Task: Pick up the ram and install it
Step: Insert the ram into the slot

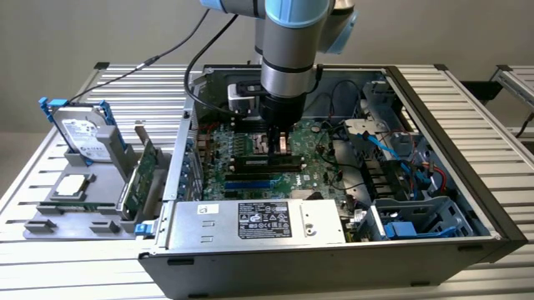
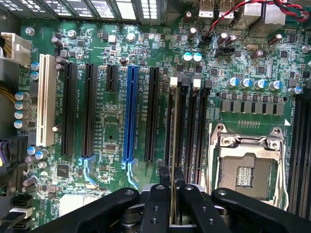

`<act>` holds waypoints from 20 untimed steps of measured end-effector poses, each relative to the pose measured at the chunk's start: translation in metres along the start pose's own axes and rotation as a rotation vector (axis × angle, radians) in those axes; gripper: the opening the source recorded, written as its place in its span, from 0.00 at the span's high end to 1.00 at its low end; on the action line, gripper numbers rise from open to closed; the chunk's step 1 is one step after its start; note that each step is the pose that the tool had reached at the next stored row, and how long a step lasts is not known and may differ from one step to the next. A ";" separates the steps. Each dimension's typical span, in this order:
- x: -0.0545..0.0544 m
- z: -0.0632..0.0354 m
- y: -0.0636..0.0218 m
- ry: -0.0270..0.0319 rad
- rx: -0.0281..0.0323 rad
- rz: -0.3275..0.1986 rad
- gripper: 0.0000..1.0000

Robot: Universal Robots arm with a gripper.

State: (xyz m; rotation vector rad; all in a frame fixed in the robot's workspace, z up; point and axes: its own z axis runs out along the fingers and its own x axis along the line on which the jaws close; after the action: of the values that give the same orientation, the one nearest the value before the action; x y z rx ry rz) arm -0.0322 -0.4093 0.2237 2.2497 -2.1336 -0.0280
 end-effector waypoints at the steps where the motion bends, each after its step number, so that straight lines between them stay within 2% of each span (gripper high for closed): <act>1: 0.000 0.0000 0.0000 0.0000 0.0000 0.000 0.85; 20: 0.002 0.0000 0.0001 -0.0003 -0.0001 0.013 0.85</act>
State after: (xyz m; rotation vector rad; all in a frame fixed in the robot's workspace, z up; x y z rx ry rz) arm -0.0322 -0.4111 0.2237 2.2360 -2.1479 -0.0281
